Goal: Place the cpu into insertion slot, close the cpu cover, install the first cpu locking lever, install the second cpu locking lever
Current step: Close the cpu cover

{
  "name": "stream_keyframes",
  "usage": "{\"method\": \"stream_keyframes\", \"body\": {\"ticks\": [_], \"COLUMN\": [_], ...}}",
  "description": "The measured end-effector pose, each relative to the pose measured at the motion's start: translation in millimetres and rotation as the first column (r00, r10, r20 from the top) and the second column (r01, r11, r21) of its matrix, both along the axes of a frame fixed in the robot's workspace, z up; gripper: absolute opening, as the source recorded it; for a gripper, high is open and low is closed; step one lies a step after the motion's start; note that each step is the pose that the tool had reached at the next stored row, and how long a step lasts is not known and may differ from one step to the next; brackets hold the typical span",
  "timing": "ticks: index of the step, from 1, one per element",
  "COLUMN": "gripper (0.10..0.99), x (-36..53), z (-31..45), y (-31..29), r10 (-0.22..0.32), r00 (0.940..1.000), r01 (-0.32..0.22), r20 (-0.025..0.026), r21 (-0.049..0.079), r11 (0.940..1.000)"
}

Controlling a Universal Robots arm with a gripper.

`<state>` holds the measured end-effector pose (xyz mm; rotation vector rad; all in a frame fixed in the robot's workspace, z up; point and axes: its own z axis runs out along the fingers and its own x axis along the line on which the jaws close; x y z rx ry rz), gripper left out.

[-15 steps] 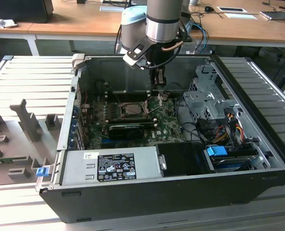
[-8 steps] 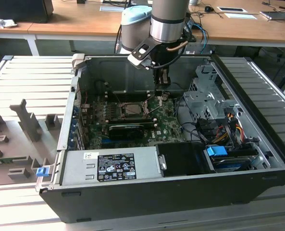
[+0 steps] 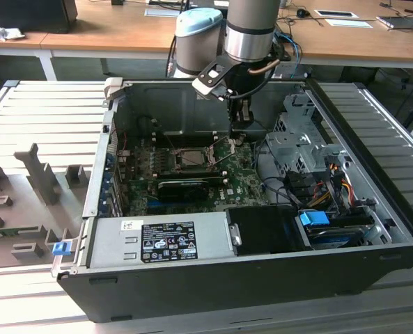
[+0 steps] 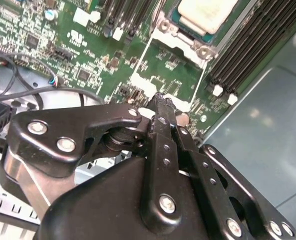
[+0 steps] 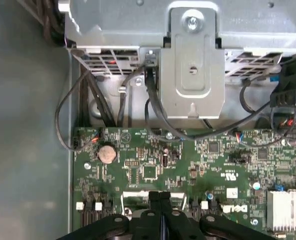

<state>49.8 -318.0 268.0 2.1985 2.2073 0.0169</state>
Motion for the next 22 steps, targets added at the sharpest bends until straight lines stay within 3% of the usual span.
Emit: {"method": "stream_keyframes", "body": {"ticks": [5, 9, 16, 19, 22], "gripper": [0.106, 0.106, 0.106, 0.106, 0.106], "x": [10.5, 12.1, 15.1, 17.8, 14.5], "z": [-0.2, -1.1, -12.1, -20.3, -21.2], "y": [0.1, 0.1, 0.0, 0.1, 0.0], "r10": [0.000, 0.000, 0.000, 0.000, 0.000], "r00": [1.0000, 1.0000, 1.0000, 1.0000, 1.0000], "r01": [0.000, 0.000, 0.000, 0.000, 0.000], "r20": [0.0001, 0.0001, 0.0000, 0.0000, 0.0000], "r21": [0.000, 0.000, -0.001, -0.001, -0.001], "r11": [1.0000, 1.0000, 1.0000, 1.0000, 1.0000]}}
